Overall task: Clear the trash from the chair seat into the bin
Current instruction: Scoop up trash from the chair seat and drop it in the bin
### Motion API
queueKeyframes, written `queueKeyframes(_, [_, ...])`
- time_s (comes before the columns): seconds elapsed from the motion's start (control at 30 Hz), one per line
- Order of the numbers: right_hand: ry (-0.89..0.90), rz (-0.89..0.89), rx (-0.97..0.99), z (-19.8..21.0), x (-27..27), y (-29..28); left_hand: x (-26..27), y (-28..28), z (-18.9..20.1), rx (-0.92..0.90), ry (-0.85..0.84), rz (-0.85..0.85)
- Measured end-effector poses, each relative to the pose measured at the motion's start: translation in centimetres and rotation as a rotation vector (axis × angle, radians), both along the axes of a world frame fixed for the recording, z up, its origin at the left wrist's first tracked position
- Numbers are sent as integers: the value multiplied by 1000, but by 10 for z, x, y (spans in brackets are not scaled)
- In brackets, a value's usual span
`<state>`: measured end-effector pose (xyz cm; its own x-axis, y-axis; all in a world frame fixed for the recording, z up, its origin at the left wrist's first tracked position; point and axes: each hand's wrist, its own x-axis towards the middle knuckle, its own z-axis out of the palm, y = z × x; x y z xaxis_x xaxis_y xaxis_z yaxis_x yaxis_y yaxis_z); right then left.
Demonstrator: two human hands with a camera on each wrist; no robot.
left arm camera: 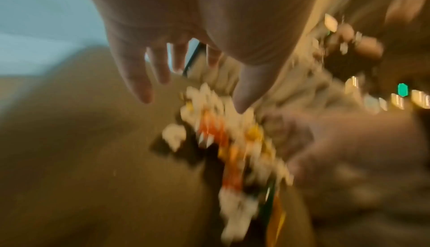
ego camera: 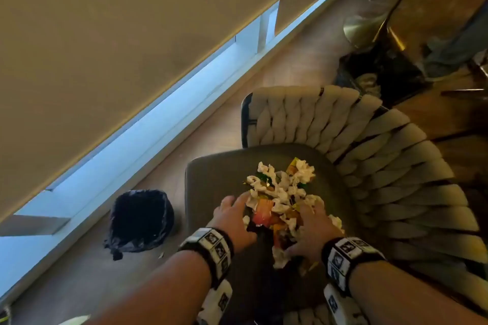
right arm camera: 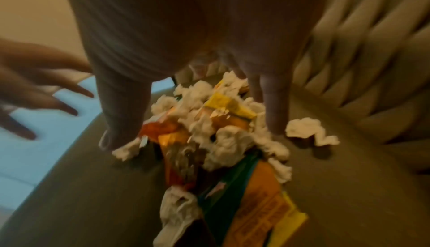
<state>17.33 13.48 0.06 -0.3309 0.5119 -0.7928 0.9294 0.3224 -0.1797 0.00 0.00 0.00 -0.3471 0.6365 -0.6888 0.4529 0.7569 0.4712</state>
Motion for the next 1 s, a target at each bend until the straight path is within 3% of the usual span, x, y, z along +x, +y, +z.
queueKeyframes(0.1, [-28, 16, 13, -26, -10, -7, 8, 13, -30, -102, -18, -187])
queueKeyframes(0.23, [-88, 81, 1, -50, -18, -10, 19, 23, -69, -101, 15, -345])
queueKeyframes(0.43, [-4, 140, 52, -77, -30, -4, 23, 36, -94, -6, 156, -385])
queueKeyframes(0.6, [-3, 244, 51, -80, -32, 6, 15, 32, -103, 51, 90, -248])
queueKeyframes(0.73, [27, 248, 60, -75, -32, 13, 8, 21, -105, 203, 28, -51])
queueKeyframes(1.0, [174, 126, 72, -51, -37, 16, -18, -3, -74, 386, -46, 276])
